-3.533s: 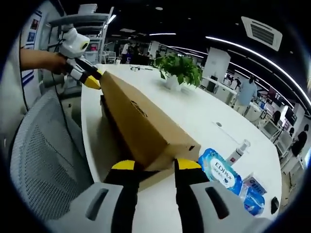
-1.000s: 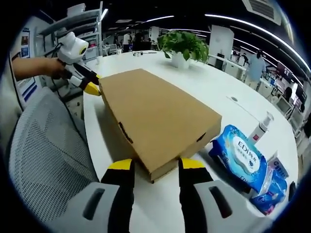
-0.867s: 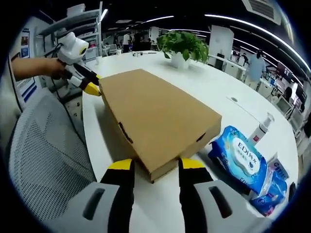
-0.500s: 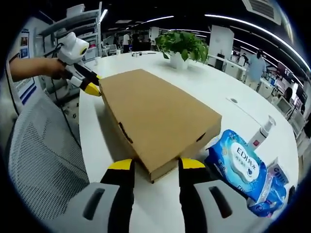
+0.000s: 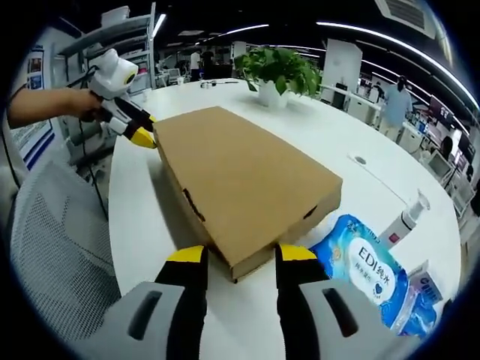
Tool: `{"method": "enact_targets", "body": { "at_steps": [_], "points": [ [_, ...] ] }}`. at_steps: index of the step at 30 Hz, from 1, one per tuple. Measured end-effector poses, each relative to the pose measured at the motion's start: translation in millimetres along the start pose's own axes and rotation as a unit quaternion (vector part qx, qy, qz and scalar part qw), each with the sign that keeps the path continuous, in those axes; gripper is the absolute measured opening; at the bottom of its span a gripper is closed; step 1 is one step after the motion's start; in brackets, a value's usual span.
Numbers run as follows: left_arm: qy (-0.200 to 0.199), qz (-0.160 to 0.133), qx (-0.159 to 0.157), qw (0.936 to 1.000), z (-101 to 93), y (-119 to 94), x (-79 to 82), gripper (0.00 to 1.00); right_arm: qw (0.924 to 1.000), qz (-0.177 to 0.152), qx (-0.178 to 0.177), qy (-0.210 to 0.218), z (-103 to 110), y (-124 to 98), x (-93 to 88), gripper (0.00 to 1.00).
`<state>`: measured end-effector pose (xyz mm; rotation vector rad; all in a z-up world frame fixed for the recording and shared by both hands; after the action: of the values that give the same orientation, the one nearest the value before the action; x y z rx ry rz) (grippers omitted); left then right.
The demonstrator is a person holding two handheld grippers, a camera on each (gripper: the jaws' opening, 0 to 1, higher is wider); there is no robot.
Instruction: Operate the shoe box by opening the lid, removing the specified soft item, and placing it in the target area until the item is outside and the box remains undamaged.
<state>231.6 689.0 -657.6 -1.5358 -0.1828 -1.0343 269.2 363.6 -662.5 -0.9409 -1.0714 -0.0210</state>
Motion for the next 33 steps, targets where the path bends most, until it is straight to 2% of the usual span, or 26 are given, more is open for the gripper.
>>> {"method": "enact_targets", "body": {
  "at_steps": [19,33],
  "points": [
    [0.004,-0.003,0.0,1.0,21.2,29,26.1,0.34,1.0,0.004,-0.004,-0.002,-35,20,23.8,0.33],
    [0.007,-0.006,-0.002,1.0,29.3,45,41.9,0.34,0.9999,0.008,-0.009,0.0,-51,27,32.3,0.33]
  ]
}}
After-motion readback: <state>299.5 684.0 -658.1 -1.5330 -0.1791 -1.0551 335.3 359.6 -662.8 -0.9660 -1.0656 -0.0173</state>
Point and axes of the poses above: the point that each gripper's makers call its tool centre point, and the gripper's own axes: y roughly forward along the fingers, z roughly to its left, x roughly out of its top, the point moved 9 cm from there along -y, roughly backward along the fingers, and after that the axes turned 14 degrees about y, right-handed, at the moved point
